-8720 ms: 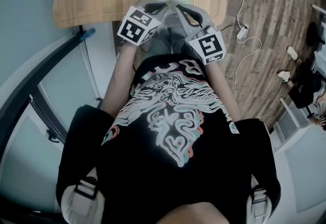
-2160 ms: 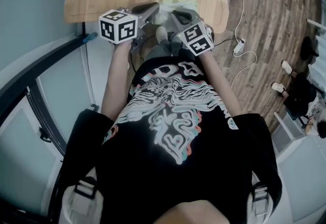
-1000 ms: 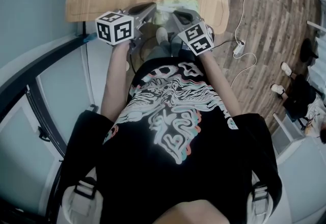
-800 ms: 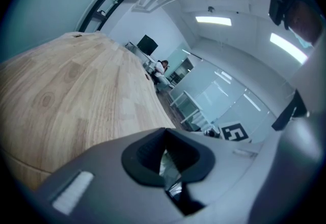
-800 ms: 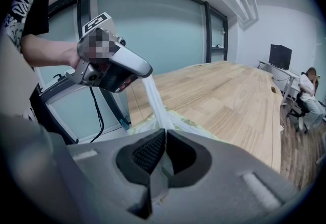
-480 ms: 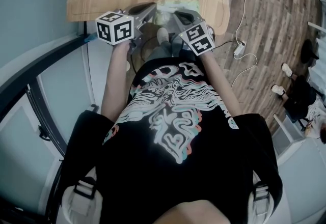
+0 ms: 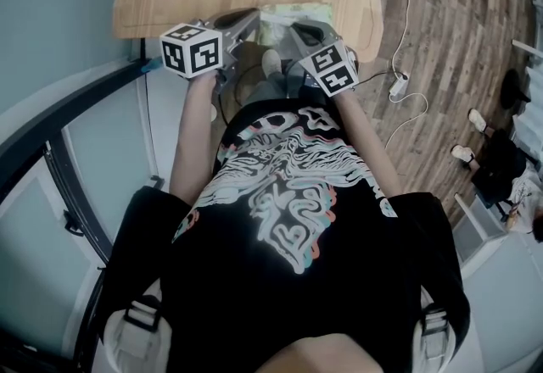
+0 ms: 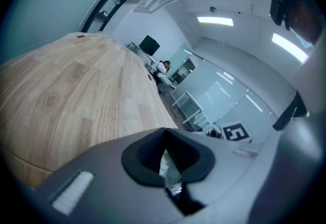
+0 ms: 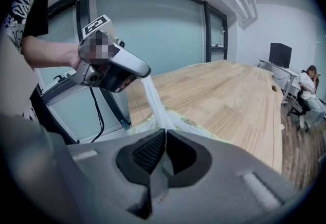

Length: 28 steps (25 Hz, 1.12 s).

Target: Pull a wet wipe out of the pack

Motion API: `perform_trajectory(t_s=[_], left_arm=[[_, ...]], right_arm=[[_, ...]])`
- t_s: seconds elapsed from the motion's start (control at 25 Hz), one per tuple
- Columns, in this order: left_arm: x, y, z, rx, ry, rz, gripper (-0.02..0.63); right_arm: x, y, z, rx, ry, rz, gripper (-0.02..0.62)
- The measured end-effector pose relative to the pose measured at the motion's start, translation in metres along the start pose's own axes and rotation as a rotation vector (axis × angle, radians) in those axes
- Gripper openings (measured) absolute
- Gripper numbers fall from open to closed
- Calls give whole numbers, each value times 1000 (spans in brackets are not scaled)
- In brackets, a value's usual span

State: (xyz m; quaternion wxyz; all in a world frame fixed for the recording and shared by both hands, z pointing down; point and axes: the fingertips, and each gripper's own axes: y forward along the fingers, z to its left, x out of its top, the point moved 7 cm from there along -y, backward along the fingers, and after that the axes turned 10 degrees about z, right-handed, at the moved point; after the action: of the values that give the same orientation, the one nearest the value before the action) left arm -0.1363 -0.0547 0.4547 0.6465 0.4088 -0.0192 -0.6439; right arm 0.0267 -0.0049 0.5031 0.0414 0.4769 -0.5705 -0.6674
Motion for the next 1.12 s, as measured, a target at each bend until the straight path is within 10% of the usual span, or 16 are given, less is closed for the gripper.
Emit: perform_trajectory(t_s=[1.12], left_arm=[[-5,-23,19,20,-36,-13,-8]], right_arm=[[1,1,-1,-13,5,8,6]])
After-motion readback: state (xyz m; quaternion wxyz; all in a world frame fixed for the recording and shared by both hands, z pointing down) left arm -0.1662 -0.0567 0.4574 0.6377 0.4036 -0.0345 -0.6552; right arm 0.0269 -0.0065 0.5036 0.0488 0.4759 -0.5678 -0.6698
